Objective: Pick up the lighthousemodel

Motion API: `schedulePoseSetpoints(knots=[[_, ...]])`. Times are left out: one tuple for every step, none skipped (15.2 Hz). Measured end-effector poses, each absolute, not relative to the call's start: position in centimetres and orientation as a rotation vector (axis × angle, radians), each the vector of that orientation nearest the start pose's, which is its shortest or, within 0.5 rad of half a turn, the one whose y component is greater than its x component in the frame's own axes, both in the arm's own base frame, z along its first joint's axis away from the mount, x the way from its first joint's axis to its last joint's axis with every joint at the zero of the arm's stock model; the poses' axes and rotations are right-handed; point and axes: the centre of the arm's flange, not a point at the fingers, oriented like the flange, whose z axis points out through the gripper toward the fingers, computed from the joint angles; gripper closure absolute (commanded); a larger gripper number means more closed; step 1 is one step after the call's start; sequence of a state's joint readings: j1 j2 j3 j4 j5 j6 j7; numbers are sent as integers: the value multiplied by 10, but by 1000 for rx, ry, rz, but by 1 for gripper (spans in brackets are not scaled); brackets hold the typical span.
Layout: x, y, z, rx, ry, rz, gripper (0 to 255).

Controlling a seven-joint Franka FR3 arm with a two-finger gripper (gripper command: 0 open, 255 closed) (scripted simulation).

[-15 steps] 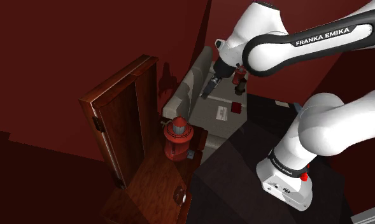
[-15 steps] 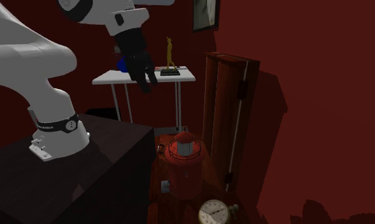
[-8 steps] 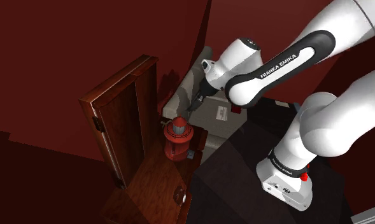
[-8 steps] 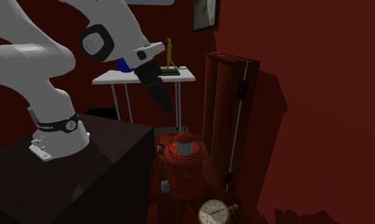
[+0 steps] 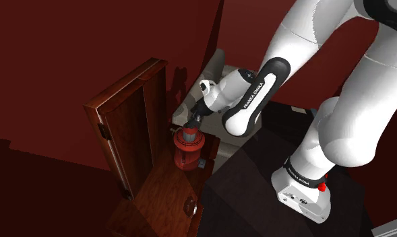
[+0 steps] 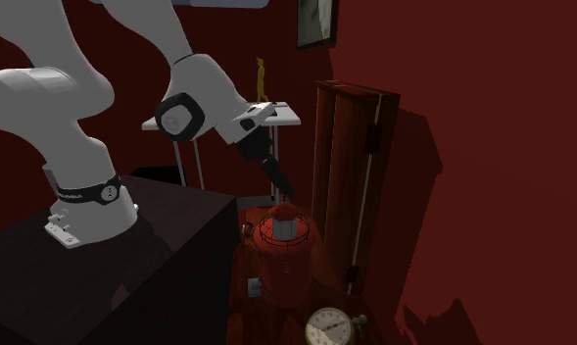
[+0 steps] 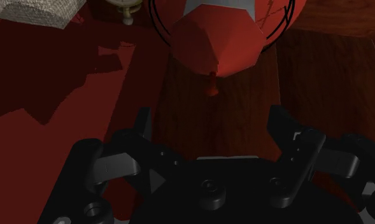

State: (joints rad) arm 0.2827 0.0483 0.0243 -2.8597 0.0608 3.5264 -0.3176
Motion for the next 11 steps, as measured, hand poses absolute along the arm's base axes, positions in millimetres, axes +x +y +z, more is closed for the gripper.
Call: schedulePoseSetpoints(knots=[[385, 115, 248, -2879, -834, -963, 0], [386, 117, 243, -2878, -836, -966, 0], [385, 117, 238, -2878, -837, -968, 0], [387, 116, 231, -2877, -838, -969, 0], [386, 117, 226, -2877, -838, -969, 0], [386, 116, 218, -2877, -838, -969, 0], [386, 116, 214, -2877, -838, -969, 0], [386, 116, 212, -2877, -838, -969, 255], [386, 116, 212, -2876, -838, -972, 255], [386, 116, 212, -2876, -837, -974, 255], [386, 116, 212, -2875, -837, -975, 255]])
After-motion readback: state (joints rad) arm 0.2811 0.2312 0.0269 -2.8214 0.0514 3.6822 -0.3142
